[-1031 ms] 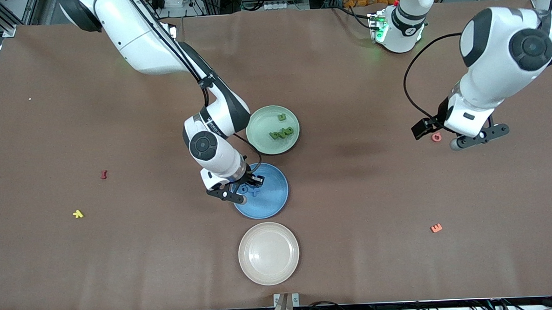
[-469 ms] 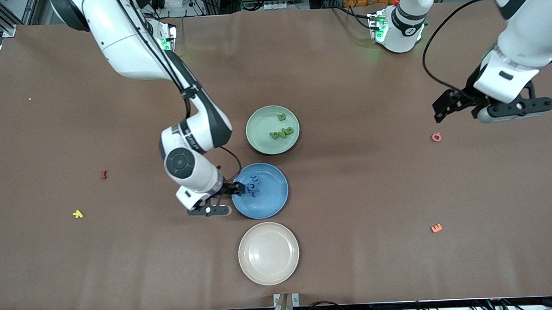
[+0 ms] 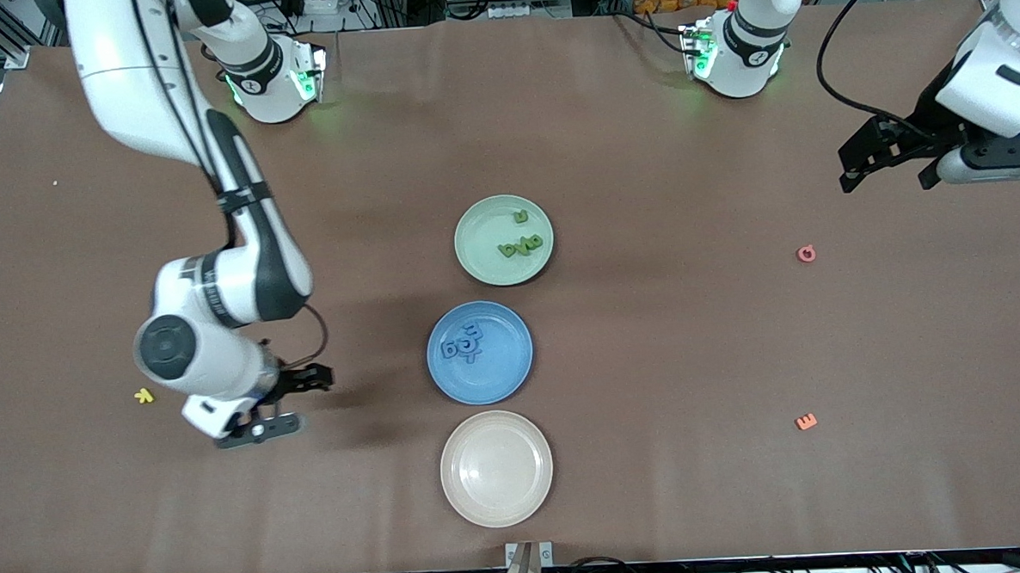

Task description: Sort letters by color into matching plates

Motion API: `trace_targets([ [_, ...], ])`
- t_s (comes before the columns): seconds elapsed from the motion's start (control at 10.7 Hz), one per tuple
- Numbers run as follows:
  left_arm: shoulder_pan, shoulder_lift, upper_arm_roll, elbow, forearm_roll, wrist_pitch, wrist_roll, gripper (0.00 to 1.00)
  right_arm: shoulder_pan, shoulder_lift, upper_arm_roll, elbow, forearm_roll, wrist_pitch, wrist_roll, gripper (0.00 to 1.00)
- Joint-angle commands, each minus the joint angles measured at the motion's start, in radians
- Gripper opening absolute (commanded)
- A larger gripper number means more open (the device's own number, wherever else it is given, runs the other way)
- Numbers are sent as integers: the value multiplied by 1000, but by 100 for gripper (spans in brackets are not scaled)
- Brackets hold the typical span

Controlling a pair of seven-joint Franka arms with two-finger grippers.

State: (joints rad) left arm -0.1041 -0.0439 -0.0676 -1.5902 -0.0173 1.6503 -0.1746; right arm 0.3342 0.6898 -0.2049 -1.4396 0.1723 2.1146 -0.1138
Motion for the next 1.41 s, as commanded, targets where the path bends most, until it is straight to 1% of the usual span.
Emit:
trace_targets([
  [0.0,-8,38,0,67,17,-60,26,100,-137,-24,-10,-10,-86,-31,-179,100],
  [0.19,-5,38,-9,81,2,-60,21,100,-225,-47,-10,-13,-99,-31,-218,100],
  [0.28,-3,33,-11,79,2,-60,30,100,-245,-76,-10,-21,-100,-33,-215,100],
  [0.38,-5,33,-11,78,3,-60,27,100,-268,-125,-16,-30,-100,-60,-207,100],
  [0.56,-5,33,-35,76,19,-60,26,100,-276,-232,-48,-33,-102,-199,-210,100],
  [0.75,-3,33,-46,75,20,-60,39,100,-285,-359,-48,-32,-102,-365,-207,100],
  [0.94,-5,33,-47,75,46,-60,139,100,-284,-482,-47,-27,-102,-505,-186,100],
  [1.12,-2,33,-60,75,63,-60,141,100,-267,-574,-33,-4,-100,-609,-111,100],
  [1.22,0,33,-60,75,60,-60,138,100,-239,-605,-22,10,-99,-654,-51,100],
  [1.31,1,32,-60,75,57,-60,138,100,-230,-619,4,30,-93,-682,24,100],
])
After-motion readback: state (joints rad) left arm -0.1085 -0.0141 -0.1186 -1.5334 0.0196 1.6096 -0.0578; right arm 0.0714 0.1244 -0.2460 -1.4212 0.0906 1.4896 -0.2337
